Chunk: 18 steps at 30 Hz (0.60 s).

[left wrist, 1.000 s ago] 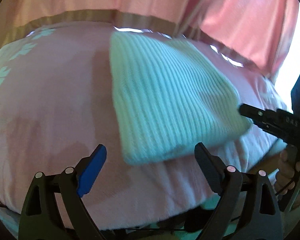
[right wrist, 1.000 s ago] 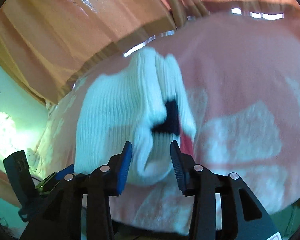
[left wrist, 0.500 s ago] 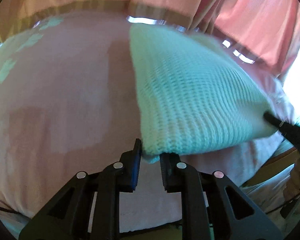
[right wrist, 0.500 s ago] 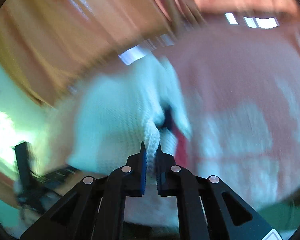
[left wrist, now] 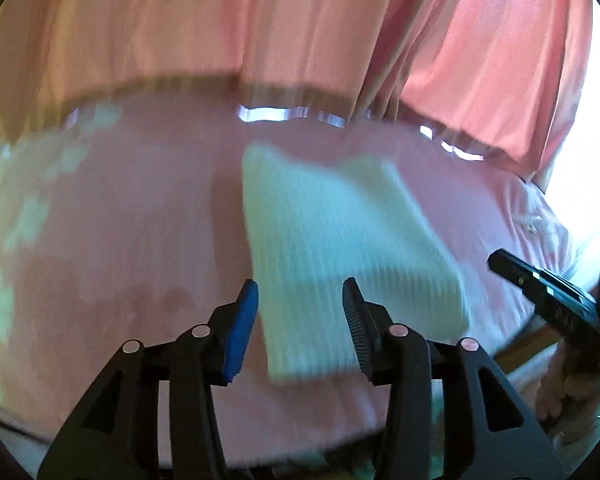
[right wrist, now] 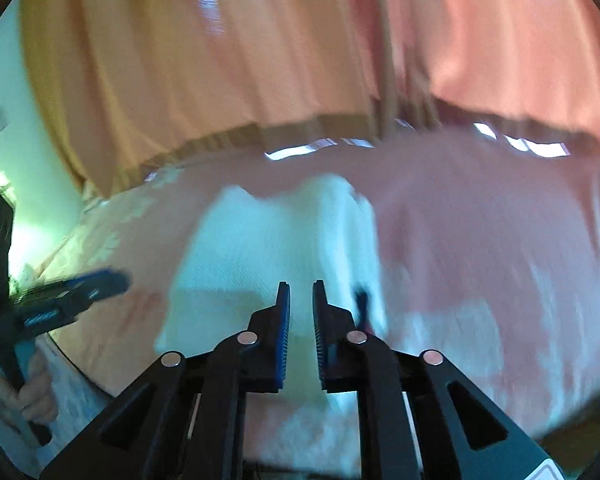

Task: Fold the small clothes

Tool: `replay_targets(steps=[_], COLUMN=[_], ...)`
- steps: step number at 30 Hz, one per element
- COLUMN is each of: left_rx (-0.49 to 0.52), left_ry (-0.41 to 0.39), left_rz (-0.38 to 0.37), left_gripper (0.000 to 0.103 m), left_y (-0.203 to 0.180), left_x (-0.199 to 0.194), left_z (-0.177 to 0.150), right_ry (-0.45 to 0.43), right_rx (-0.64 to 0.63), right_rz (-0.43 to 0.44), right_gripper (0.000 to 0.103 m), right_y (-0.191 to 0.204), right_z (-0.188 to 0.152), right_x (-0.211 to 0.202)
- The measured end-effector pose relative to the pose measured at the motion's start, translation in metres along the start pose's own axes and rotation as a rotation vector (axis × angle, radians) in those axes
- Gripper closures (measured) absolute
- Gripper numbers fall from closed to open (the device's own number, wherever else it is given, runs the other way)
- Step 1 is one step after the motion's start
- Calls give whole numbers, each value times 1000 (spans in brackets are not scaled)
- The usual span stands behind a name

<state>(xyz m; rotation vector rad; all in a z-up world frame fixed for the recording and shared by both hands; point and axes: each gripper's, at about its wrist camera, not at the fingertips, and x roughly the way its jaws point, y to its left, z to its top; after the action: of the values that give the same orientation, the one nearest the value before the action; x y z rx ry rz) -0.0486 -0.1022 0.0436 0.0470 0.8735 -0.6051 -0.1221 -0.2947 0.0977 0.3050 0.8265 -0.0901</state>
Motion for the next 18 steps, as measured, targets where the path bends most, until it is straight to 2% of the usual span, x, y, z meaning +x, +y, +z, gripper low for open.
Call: replay_targets(steps=[3,5,7,8,10,11,13,14,16,18], left_rx=[22,18,35,43,63,59,28,25,20,-3], left_ry=[0,41,98,114,83,89,88,86,104,102], left_rz=[24,64,129,137,168,164,136,135,126,117], left_gripper=[57,57,54,53,48,48,48,48,45,46], left_y=[-7,-7,-4,-1,-1,-1,2,5,9,10], left_x=[32,64,104,116,121,118,111,110,116,111], left_z=[23,27,22,18,14,16,22,23,21,21], right_ry=[46,120,269,273,240,166,90,98,248,216], right_rx=[-31,-28,-29,-9,17,16,-8,-15,-6,20], right_rz=[25,-21,-98,-101,-81,-69,-56,-68,-117,-107], right_gripper=[98,98,103,103,103,103,103,103,103,103], right_y=[0,-13,-35,-43,-40,-36,-33,-33,-46,-44], right_z=[21,19,3,-2,8,15,19,17,4,8], right_x=[33,69,114,123,110,95,80,84,120,114])
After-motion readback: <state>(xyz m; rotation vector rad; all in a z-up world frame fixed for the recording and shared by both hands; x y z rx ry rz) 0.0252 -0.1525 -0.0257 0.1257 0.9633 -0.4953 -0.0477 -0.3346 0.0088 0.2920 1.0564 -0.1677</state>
